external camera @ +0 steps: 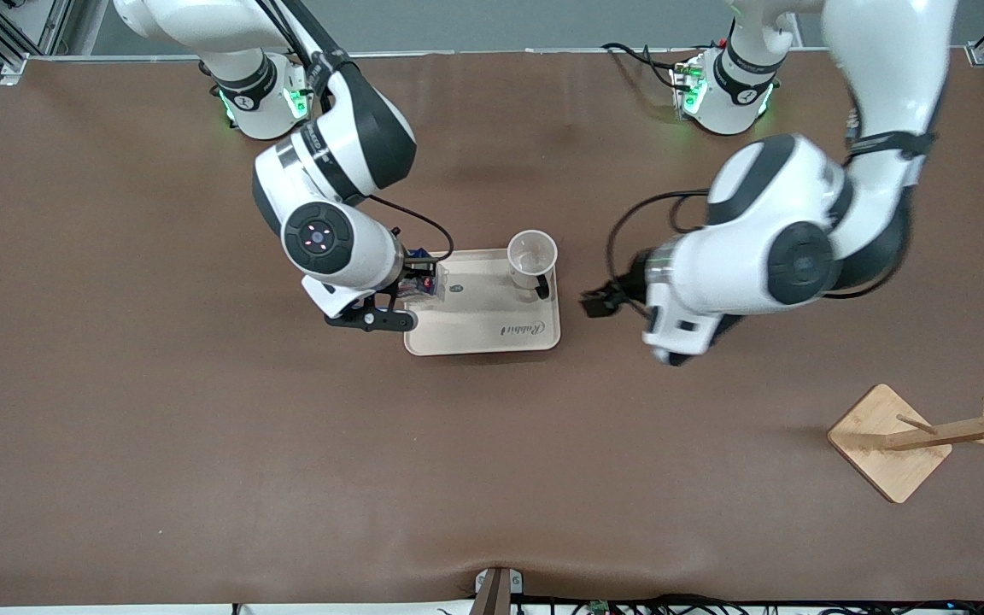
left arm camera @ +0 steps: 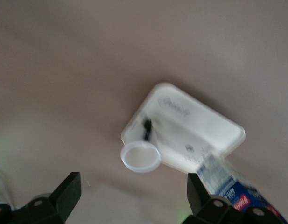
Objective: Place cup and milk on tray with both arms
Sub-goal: 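Set the mug on the tray and open the left gripper, then lower the carton onto the tray with the right gripper while the left gripper withdraws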
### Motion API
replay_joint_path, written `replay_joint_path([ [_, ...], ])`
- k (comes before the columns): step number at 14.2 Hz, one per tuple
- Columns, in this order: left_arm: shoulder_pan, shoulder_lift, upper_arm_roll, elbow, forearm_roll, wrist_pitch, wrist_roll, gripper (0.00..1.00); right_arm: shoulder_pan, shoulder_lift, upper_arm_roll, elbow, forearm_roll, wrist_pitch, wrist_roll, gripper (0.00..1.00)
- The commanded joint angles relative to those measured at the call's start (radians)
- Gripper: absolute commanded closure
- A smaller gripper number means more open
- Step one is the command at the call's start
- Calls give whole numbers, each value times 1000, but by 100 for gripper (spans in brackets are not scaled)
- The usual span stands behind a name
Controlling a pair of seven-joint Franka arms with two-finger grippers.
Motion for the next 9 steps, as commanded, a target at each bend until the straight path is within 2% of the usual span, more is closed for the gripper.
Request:
replay_joint_path([
  [1, 52, -35, -10, -26, 108, -53, 51, 0, 38, 50, -9, 42, 12, 36, 12, 100],
  [4, 158, -122, -7, -26, 145, -112, 198, 0, 65, 78, -11, 41, -66, 73, 12, 100],
  [5, 204, -144, -9, -26, 145, -124, 253, 0, 65, 78, -11, 41, -101, 94, 9, 94],
  [6, 241, -162, -6, -26, 145, -124, 310, 0, 64, 77, -11, 38, -113, 119, 9, 72],
  [7, 290, -175, -9, -26, 143, -124, 366, 0, 64, 77, -11, 36, -114, 131, 12, 32],
  [8, 333, -178, -9, -26, 143, -124, 402, 0, 64, 78, -9, 36, -112, 140, 18, 12],
  [9, 367, -182, -7, -26, 143, -129, 417, 0, 64, 78, -9, 35, -106, 145, 18, 7],
])
